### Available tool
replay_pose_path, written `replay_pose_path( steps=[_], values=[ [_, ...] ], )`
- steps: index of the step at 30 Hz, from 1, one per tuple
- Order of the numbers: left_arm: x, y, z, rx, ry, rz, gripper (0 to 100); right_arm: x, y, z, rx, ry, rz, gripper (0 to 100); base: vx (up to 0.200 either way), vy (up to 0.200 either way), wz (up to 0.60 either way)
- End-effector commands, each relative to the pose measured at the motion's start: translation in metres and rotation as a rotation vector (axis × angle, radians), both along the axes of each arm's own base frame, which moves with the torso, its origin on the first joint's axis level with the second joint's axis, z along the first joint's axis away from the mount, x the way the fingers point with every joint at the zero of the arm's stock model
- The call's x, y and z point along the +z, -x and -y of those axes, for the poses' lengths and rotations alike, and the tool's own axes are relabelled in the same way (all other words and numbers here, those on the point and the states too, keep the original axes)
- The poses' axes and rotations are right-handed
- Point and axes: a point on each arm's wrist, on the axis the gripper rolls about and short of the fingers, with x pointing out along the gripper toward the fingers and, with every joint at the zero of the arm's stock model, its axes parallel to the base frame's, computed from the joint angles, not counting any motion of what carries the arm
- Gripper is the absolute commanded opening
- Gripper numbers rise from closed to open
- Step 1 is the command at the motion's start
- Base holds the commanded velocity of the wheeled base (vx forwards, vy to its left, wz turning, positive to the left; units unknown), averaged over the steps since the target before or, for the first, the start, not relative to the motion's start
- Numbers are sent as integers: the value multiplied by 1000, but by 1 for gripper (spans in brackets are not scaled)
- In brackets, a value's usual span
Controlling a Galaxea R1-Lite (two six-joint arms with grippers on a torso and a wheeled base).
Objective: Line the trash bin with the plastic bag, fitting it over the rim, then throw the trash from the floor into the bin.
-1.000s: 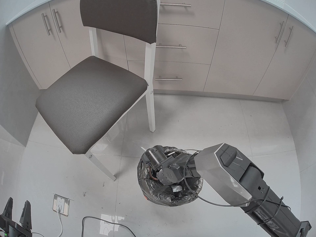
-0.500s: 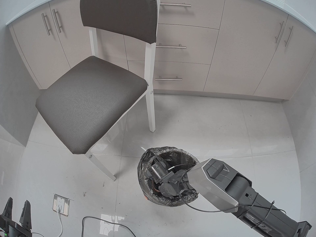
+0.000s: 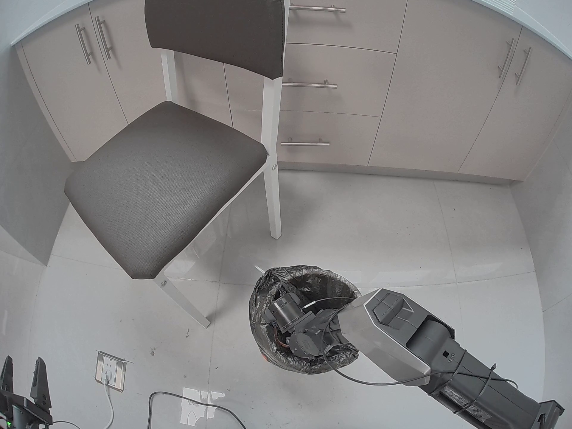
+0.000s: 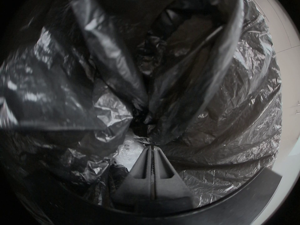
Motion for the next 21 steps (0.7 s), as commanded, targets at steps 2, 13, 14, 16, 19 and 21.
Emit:
replay_pose_path(
  steps=[2, 13, 14, 16, 19, 21],
  values=[
    [0, 0, 3, -133, -23, 6, 100, 14, 0, -7, 9, -15, 30, 0, 0, 0, 0],
    [-4, -6, 7, -305, -163, -84, 100, 78, 2, -26, 65, -67, 114, 0, 0, 0, 0],
    [-5, -6, 7, -298, -164, -85, 100, 86, 2, -28, 72, -73, 124, 0, 0, 0, 0],
    [-5, -6, 7, -279, -158, -89, 100, 106, 6, -34, 99, -79, 144, 0, 0, 0, 0],
    [-5, -6, 7, -255, -154, -91, 100, 131, 13, -43, 133, -97, 175, 0, 0, 0, 0],
    [-5, -6, 7, -250, -153, -91, 100, 150, 17, -46, 143, -118, 199, 0, 0, 0, 0]
  ],
)
